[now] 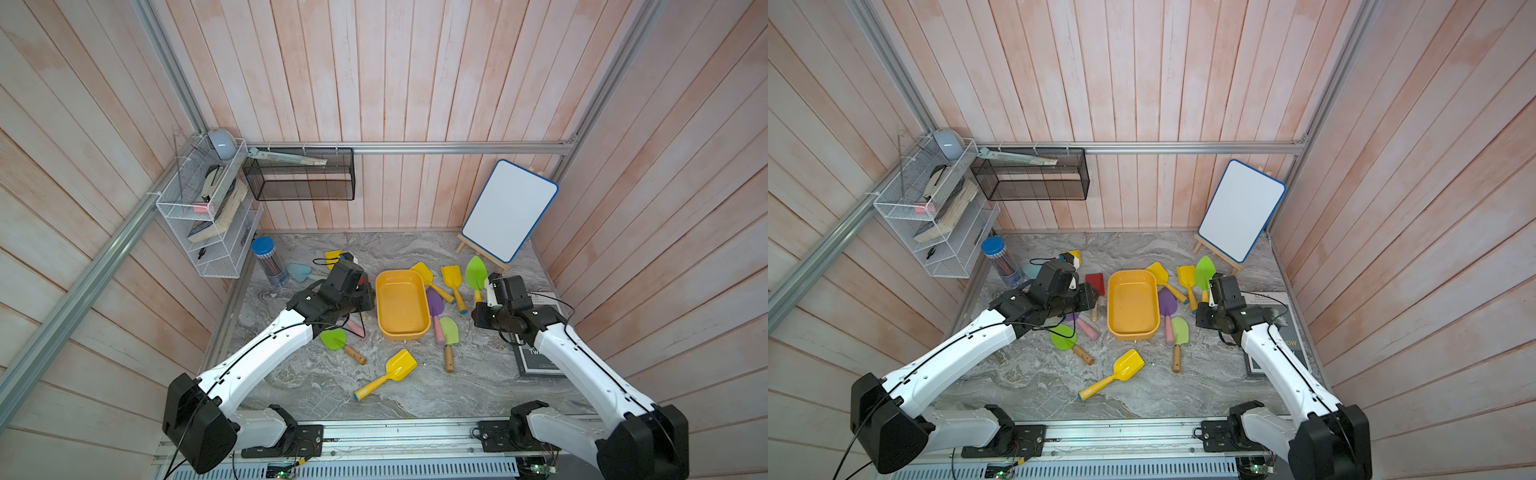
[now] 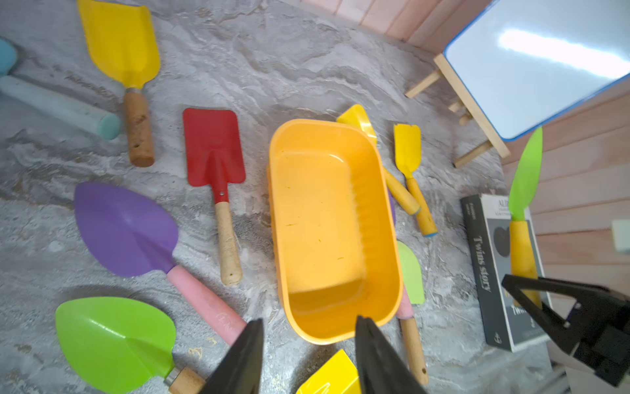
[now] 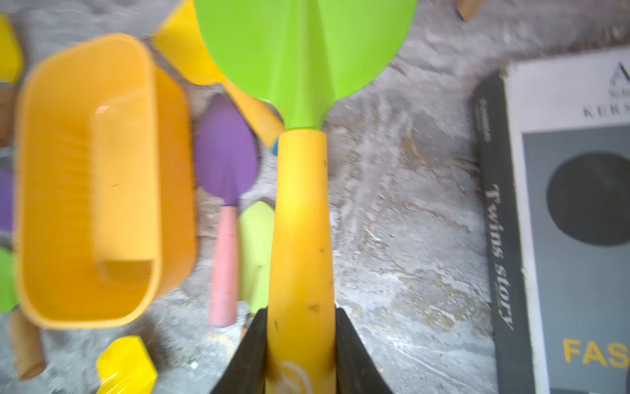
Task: Put the shovel into the storage box
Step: Pick up the shovel from the center of the board, then place the shovel in the storage box.
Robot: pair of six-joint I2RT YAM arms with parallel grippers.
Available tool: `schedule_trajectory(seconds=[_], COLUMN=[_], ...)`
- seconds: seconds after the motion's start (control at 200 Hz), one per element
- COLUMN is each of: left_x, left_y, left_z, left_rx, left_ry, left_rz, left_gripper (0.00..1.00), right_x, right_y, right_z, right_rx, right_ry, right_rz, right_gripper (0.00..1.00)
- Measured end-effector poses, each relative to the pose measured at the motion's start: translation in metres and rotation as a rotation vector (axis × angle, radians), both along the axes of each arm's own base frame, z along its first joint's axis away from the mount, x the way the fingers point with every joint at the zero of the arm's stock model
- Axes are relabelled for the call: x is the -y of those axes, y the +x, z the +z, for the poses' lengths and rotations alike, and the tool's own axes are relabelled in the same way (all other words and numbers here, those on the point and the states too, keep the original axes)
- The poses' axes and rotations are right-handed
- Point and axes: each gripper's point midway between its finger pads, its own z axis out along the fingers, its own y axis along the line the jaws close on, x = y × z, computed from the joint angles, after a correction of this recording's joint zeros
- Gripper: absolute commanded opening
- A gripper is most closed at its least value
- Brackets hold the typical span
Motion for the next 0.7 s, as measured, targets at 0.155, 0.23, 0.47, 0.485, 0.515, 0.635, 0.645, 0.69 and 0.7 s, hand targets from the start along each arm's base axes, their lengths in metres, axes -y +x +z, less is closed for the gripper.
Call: schedule_trajectory(seconds=[0.155, 0.23, 0.47, 0.485, 0.515, 0.635, 0.645, 0.69, 0.7], left_x=[0.026, 0.038, 0.065, 0.066, 0.068, 0.074, 0.075, 0.076, 0.076], left_y=[0.001, 0.003, 0.010, 0.011, 0.012, 0.017, 0.017, 0.019, 0.019], left_z=[0.017, 0.023, 0.028, 0.028, 0.027, 0.020, 0.019, 0.015, 0.014], left_rx=[0.032, 0.042, 0.065, 0.067, 0.068, 0.062, 0.060, 0.054, 0.053], left_ry=[-0.119, -0.169, -0.253, -0.256, -0.260, -0.266, -0.265, -0.261, -0.260], left_rz=[-0.087, -0.125, -0.199, -0.202, -0.207, -0.219, -0.219, -0.218, -0.218], left_gripper=[0.51, 0.51, 0.53, 0.54, 0.54, 0.54, 0.54, 0.54, 0.54], right_x=[-0.050, -0.068, -0.108, -0.110, -0.114, -0.127, -0.128, -0.132, -0.132], right_y=[-0.014, -0.019, -0.025, -0.026, -0.026, -0.029, -0.029, -0.029, -0.029], right_z=[0.031, 0.033, 0.022, 0.022, 0.021, 0.025, 0.026, 0.029, 0.029], right_rx=[0.077, 0.076, 0.038, 0.036, 0.035, 0.043, 0.045, 0.052, 0.052], right_ry=[0.090, 0.110, 0.116, 0.116, 0.118, 0.130, 0.131, 0.139, 0.139], right_rz=[0.209, 0.273, 0.385, 0.391, 0.400, 0.437, 0.439, 0.449, 0.450], right_gripper=[0.00, 0.00, 0.00, 0.00, 0.00, 0.00, 0.00, 0.00, 0.00])
